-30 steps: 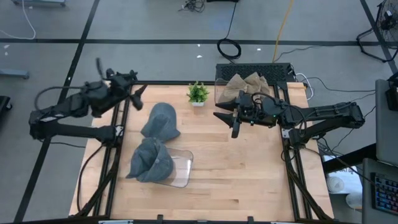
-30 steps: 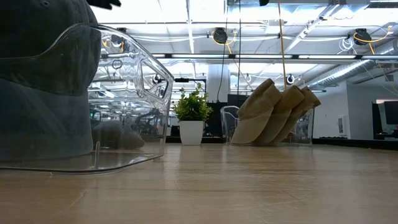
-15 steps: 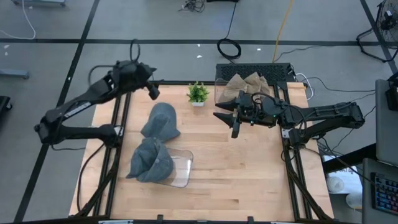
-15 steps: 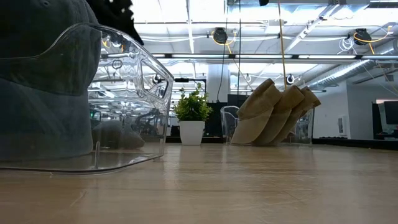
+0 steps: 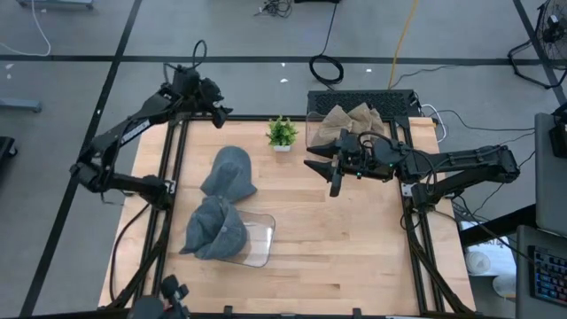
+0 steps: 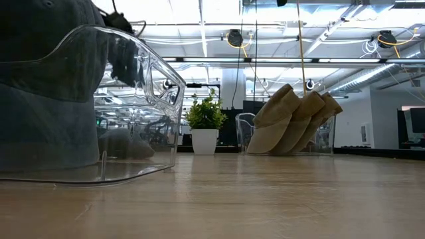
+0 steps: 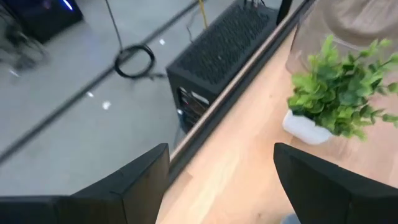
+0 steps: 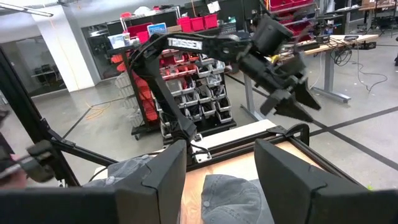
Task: Pick & Place hat
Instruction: Put the gray cap into the bottom transparent bin
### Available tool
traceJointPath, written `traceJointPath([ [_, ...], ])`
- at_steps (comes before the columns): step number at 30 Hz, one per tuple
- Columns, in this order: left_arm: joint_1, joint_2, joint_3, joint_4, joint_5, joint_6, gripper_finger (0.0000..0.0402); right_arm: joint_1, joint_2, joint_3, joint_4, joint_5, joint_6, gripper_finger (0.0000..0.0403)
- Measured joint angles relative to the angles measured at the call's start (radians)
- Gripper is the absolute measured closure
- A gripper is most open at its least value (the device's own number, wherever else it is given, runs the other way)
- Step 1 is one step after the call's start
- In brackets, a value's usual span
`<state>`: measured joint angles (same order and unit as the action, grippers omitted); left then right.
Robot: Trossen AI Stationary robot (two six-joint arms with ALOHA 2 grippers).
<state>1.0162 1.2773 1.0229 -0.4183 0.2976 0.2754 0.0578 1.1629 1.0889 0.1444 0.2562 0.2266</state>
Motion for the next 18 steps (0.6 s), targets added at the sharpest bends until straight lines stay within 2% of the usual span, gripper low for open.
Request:
traceJointPath([
  [5,0.039,0.092,0.000,0.001,0.074,-0.040,0.0103,0.000,0.000,0.000,-0.001,0.000,0.000,0.0222],
  [13,0.074,0.191,0.000,-0.004,0.101,-0.169,0.0103,0.000,0.000,0.000,-0.038,-0.001,0.000,0.0222],
  [18,0.088,0.240,0.000,-0.003,0.151,-0.143,0.0103,0.000,0.001,0.000,-0.063,-0.001,0.001,0.0222],
])
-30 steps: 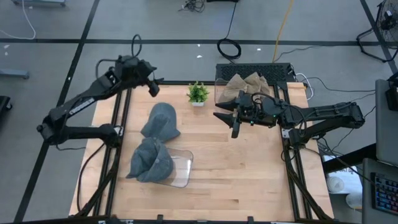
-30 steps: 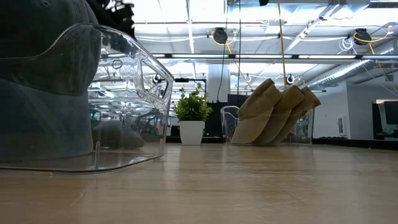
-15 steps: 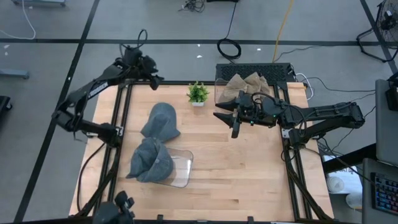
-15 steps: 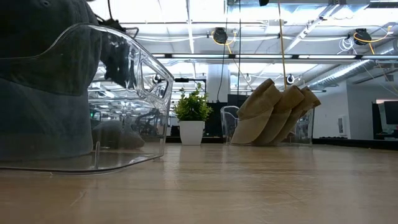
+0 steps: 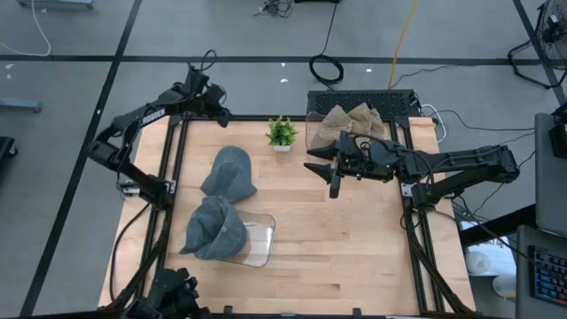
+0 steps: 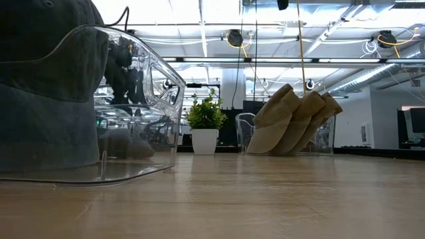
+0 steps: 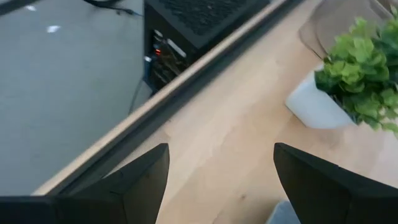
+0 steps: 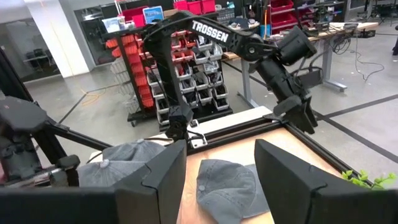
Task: Pick & Place hat
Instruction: Put the gray cap into the bottom transparent bin
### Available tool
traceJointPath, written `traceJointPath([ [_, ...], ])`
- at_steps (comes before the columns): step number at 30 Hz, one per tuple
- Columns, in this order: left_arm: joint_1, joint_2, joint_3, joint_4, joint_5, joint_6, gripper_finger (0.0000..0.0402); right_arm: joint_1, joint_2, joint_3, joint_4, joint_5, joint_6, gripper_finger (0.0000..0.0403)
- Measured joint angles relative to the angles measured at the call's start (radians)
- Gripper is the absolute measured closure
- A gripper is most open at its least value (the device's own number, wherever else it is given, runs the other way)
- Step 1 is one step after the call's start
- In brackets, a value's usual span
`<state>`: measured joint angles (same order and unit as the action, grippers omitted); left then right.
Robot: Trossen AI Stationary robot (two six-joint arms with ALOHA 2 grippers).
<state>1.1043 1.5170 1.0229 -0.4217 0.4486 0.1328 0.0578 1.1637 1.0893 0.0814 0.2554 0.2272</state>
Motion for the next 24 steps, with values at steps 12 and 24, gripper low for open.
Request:
traceJointPath([
  [12,-0.006,0.109,0.000,-0.129,0.063,0.098,0.0103,0.000,0.000,0.000,0.003,0.000,0.000,0.0222],
  [24,-0.101,0.170,0.000,-0.240,-0.001,0.191,0.0103,0.000,0.000,0.000,0.004,0.000,0.000,0.0222],
])
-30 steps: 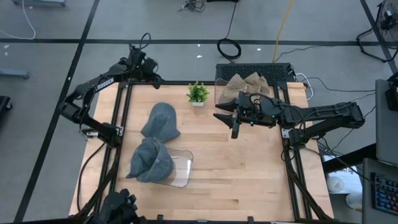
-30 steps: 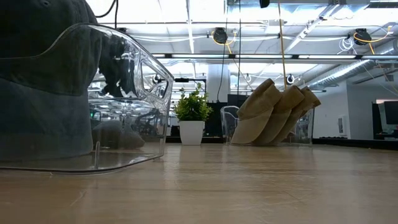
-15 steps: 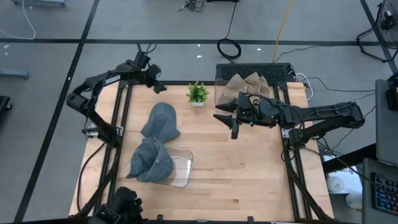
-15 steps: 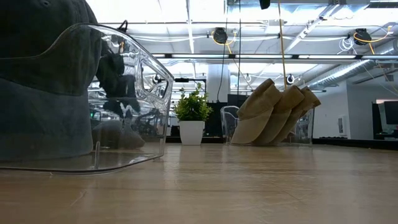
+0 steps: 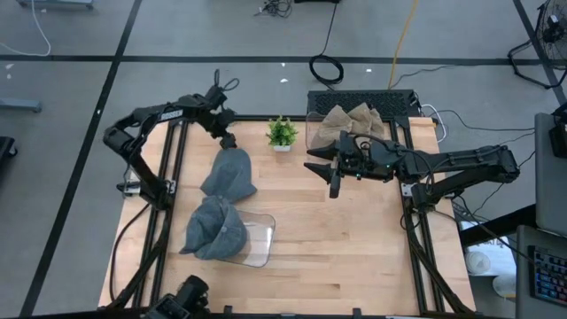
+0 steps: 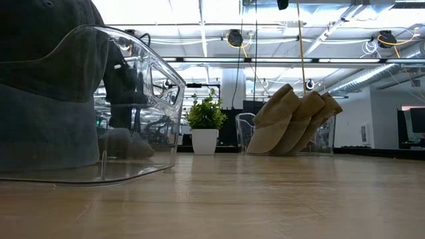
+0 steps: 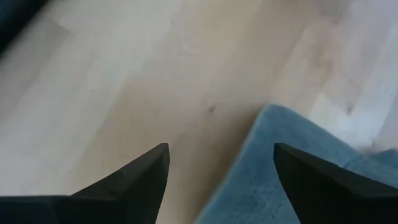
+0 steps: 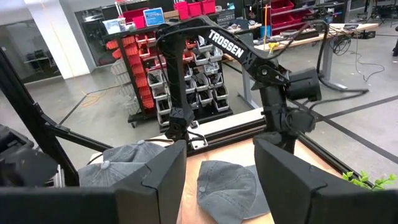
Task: Pick & Place hat
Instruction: Put the gray cap into the bottom transparent bin
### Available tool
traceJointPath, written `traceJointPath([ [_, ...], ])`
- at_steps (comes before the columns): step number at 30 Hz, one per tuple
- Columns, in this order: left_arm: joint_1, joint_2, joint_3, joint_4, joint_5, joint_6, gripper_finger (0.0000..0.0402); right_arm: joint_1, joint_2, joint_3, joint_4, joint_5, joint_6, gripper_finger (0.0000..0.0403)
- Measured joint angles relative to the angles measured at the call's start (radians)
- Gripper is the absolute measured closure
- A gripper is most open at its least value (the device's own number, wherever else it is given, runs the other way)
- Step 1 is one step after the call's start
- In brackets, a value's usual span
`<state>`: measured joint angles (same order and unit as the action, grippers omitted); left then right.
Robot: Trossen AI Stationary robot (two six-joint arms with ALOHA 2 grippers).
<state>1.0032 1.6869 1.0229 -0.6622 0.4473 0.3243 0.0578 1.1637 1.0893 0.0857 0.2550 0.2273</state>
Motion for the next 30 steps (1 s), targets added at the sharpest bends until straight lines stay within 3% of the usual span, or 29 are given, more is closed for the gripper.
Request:
traceJointPath([
  [4,-0.027,0.034,0.000,-0.001,-0.024,0.019,0.0103,0.001,0.000,0.000,0.004,-0.004,0.000,0.0222],
  [12,-0.038,0.072,0.000,-0.094,0.066,0.089,0.0103,0.001,0.000,0.000,0.007,-0.058,0.048,0.0222],
  [18,-0.037,0.062,0.003,-0.122,0.050,0.028,0.0103,0.001,0.000,0.000,0.007,-0.056,0.048,0.0222],
  [30,-0.037,0.052,0.151,-0.256,0.045,0.009,0.0103,0.001,-0.001,0.000,0.007,-0.051,0.022,0.0222],
])
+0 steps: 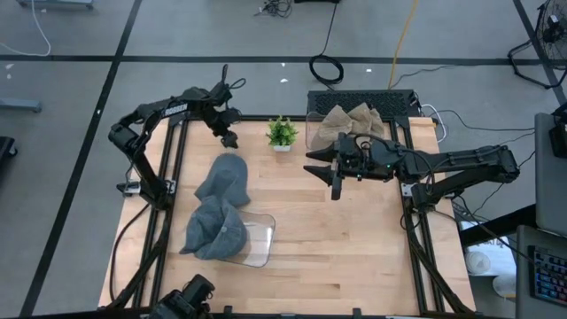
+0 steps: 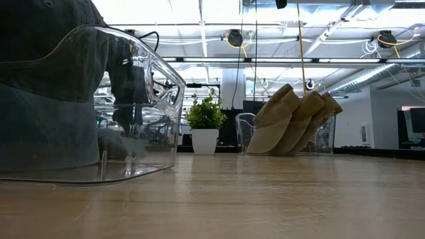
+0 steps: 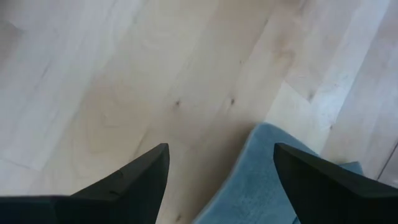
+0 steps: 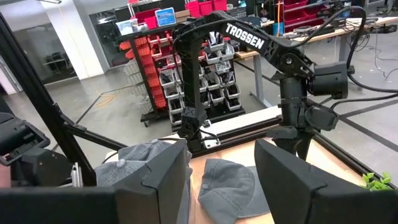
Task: Pick & Place hat
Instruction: Put the gray cap into the bottom transparent bin
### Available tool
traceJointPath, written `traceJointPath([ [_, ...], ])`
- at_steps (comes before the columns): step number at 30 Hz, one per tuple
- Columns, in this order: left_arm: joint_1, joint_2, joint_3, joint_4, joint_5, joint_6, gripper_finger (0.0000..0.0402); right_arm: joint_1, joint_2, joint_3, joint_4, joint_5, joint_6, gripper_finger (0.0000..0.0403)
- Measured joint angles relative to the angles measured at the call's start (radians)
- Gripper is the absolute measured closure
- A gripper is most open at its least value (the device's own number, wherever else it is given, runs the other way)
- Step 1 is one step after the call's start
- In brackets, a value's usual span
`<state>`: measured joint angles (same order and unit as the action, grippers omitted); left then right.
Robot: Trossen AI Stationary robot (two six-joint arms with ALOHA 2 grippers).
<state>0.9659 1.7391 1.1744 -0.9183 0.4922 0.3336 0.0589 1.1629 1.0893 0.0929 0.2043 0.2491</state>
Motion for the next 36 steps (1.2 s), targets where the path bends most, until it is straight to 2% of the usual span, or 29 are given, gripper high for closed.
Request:
traceJointPath([
  [10,-0.009,0.035,0.000,-0.074,0.049,0.160,0.0103,0.000,0.000,0.000,-0.001,0.000,0.000,0.0222],
  [16,-0.016,0.120,0.000,-0.083,0.044,0.194,0.0103,-0.001,0.000,0.000,0.000,-0.043,0.042,0.0222],
  [21,-0.018,0.207,0.028,-0.267,0.126,0.292,0.0108,0.000,0.000,0.000,0.000,-0.056,0.052,0.0222],
  [23,-0.022,0.235,0.045,-0.328,0.098,0.345,0.0131,0.000,0.000,0.000,0.000,-0.052,0.052,0.0222],
  [25,-0.024,0.254,0.052,-0.393,0.072,0.373,0.0178,0.000,0.000,0.000,0.001,-0.051,0.046,0.0222],
  [30,-0.025,0.255,0.058,-0.451,0.050,0.376,0.0356,0.000,0.000,0.000,0.010,-0.048,-0.002,0.0222],
  [32,-0.023,0.255,0.075,-0.474,0.061,0.361,0.0380,0.000,0.000,0.000,0.016,-0.045,-0.007,0.0222],
  [36,-0.027,0.249,0.137,-0.533,0.064,0.324,0.0390,0.000,0.000,0.000,0.017,-0.044,-0.008,0.0222],
])
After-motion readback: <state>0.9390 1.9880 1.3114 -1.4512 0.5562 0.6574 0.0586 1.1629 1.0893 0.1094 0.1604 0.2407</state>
